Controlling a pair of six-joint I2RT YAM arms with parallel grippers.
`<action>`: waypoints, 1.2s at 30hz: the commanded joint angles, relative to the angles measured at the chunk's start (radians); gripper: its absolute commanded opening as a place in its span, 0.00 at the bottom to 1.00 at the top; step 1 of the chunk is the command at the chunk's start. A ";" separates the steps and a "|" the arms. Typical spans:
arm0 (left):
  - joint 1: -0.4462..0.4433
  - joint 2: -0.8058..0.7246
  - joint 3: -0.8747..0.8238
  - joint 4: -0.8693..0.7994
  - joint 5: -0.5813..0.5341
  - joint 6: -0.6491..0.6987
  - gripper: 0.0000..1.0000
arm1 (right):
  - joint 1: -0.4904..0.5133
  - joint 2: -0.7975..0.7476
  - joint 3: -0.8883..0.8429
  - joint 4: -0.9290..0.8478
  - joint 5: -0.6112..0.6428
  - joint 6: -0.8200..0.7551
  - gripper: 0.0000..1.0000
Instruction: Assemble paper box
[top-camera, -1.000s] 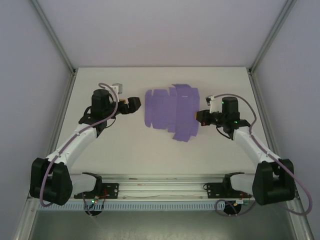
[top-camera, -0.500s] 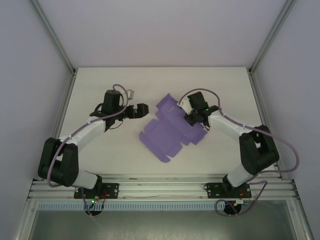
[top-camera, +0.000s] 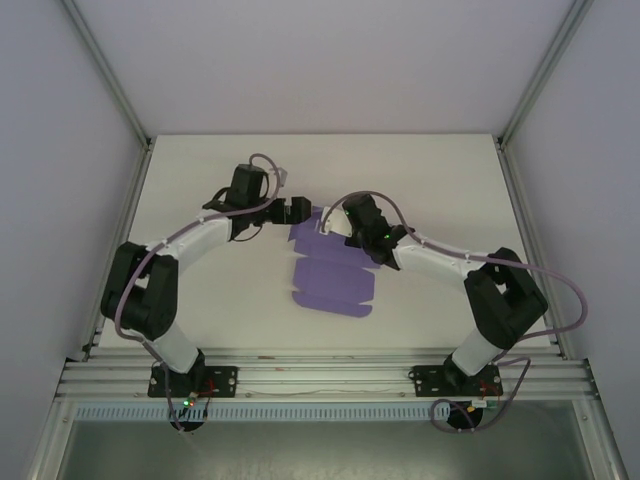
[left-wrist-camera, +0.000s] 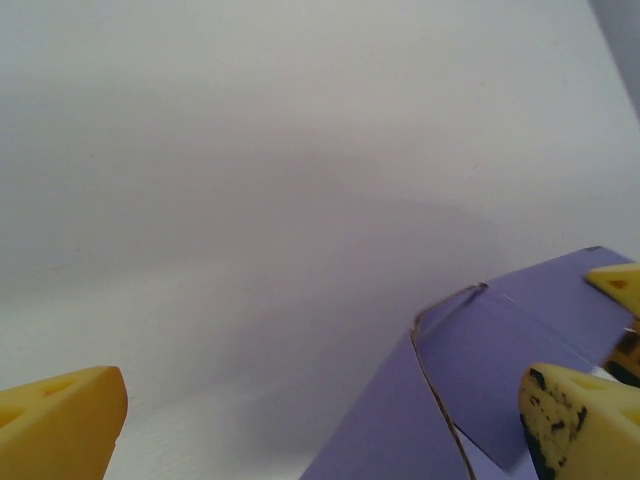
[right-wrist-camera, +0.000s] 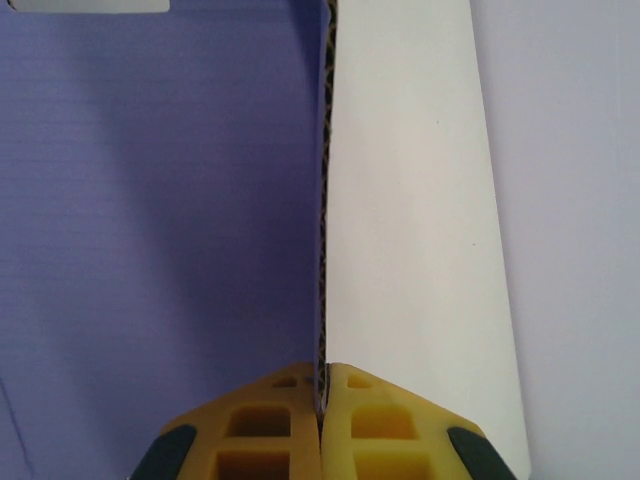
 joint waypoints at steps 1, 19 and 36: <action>-0.010 0.024 0.041 -0.052 -0.049 0.057 1.00 | 0.011 -0.012 0.009 0.029 0.032 -0.014 0.02; -0.110 0.051 -0.009 0.214 -0.084 -0.075 1.00 | 0.016 -0.109 -0.019 0.013 -0.211 0.140 0.03; -0.033 -0.145 -0.215 0.089 -0.264 -0.006 1.00 | 0.004 -0.149 -0.076 -0.025 -0.038 0.131 0.02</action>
